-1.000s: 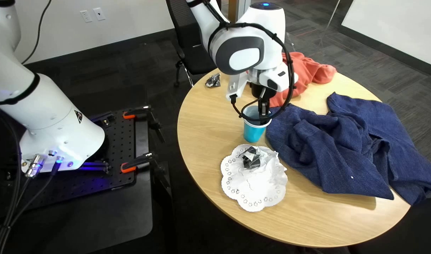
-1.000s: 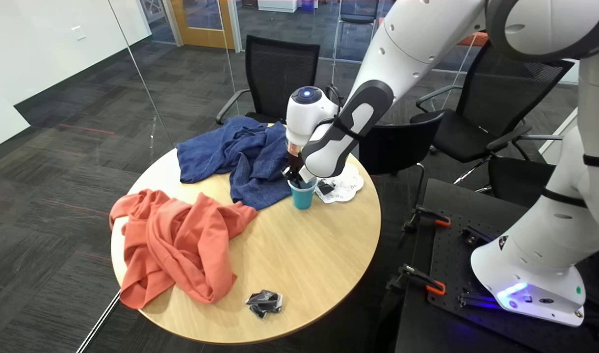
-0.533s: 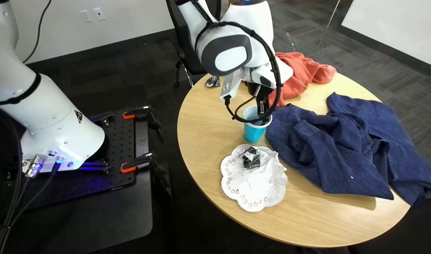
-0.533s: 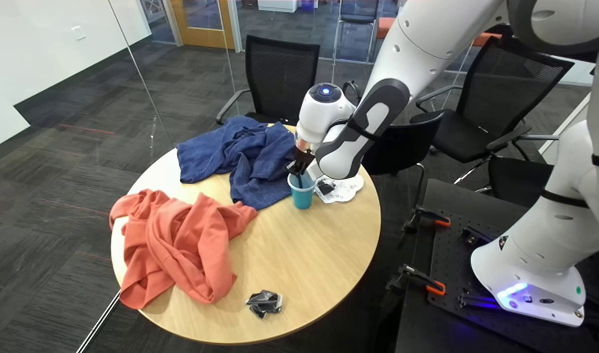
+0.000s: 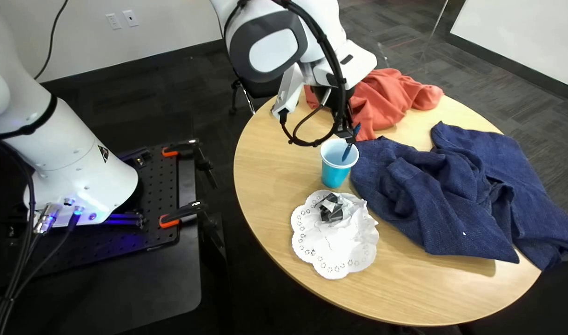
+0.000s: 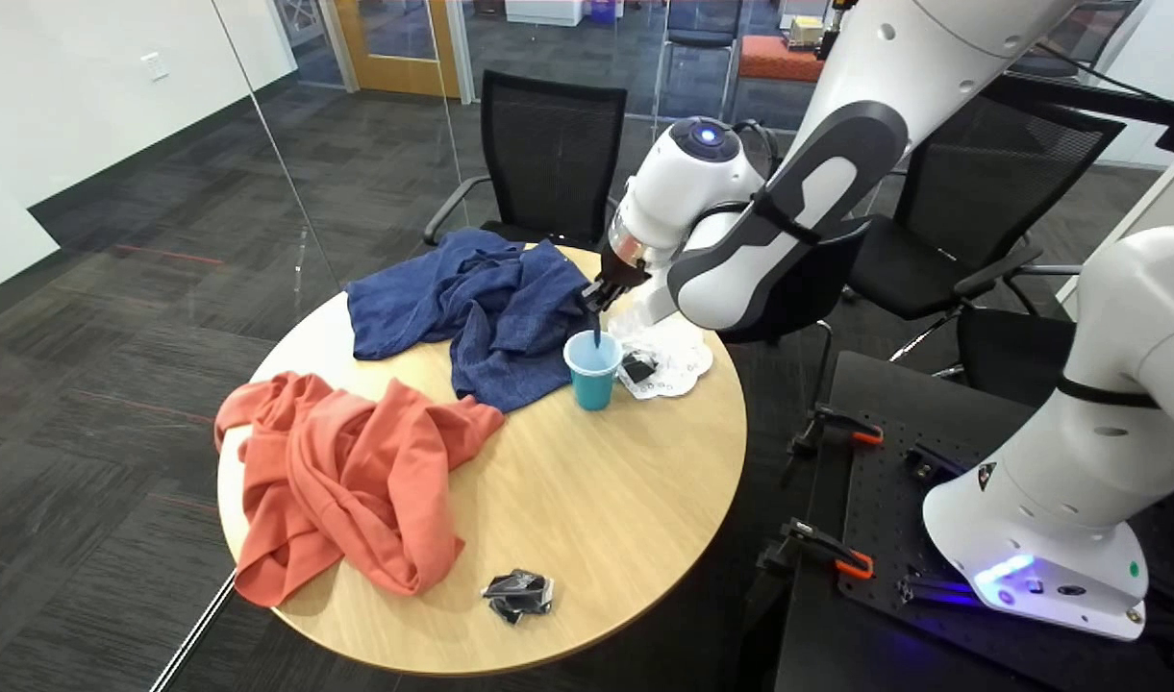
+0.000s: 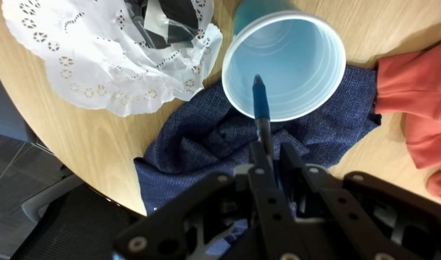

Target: Remove the pen from the cup, put it on the table, and then put it back in the cup

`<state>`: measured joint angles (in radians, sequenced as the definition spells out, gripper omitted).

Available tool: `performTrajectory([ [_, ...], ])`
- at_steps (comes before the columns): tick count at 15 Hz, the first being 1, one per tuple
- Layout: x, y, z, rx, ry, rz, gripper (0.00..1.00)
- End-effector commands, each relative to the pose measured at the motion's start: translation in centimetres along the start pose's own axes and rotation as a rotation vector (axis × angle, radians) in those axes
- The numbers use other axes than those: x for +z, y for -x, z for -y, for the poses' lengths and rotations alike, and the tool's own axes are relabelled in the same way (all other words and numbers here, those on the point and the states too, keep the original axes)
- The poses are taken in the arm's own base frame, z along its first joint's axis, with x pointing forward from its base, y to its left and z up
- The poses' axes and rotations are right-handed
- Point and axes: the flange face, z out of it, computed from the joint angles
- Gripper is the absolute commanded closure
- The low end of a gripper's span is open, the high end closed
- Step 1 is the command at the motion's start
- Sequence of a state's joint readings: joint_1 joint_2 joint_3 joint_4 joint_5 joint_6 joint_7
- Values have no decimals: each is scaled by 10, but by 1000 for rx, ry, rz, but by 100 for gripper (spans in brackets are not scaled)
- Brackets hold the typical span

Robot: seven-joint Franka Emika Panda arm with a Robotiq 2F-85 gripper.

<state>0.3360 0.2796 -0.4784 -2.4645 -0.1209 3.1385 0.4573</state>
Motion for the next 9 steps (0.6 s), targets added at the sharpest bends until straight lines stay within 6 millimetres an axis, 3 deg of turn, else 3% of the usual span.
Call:
performTrajectory([
  [1, -40, 7, -9, -16, -54, -77, 96],
  [5, -62, 5, -9, -74, -89, -122, 96],
  [9, -75, 12, 9, -152, -119, -105, 96],
])
